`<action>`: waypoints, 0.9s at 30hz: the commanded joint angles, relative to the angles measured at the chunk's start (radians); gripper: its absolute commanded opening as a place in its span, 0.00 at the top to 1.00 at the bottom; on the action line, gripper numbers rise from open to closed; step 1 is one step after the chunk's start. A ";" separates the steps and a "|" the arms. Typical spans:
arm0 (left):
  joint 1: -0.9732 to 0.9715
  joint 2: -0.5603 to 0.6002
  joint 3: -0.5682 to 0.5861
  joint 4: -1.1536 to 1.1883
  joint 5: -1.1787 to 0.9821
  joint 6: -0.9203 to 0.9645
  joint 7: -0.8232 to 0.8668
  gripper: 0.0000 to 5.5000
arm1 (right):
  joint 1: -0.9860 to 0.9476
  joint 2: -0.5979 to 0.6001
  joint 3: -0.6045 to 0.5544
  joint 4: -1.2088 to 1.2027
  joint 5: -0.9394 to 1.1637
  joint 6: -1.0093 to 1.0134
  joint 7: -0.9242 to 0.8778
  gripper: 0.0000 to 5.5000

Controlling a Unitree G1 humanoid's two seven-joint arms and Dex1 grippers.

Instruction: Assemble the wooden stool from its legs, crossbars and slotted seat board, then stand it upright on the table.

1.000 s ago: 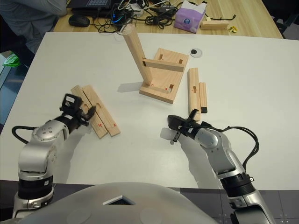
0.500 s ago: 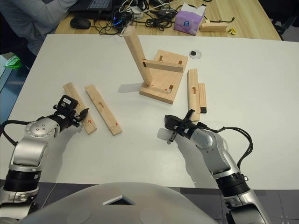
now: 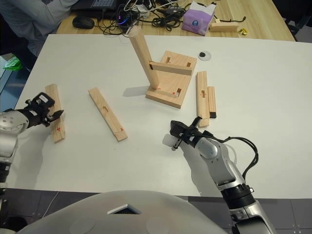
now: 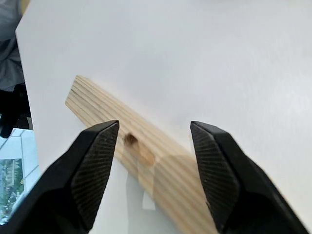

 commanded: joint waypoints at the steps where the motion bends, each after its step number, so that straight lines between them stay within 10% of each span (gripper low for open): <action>1: -0.039 -0.112 0.118 -0.087 -0.088 0.171 0.086 0.40 | -0.011 -0.007 -0.001 0.015 -0.011 -0.002 -0.001 1.00; 14: 0.035 -0.242 0.239 -0.160 -0.122 0.532 0.287 0.02 | 0.011 0.028 0.020 0.020 -0.033 -0.007 -0.037 1.00; 27: 0.167 -0.290 0.251 -0.116 -0.250 0.610 0.198 0.20 | 0.007 0.021 0.016 0.009 -0.022 -0.024 -0.035 1.00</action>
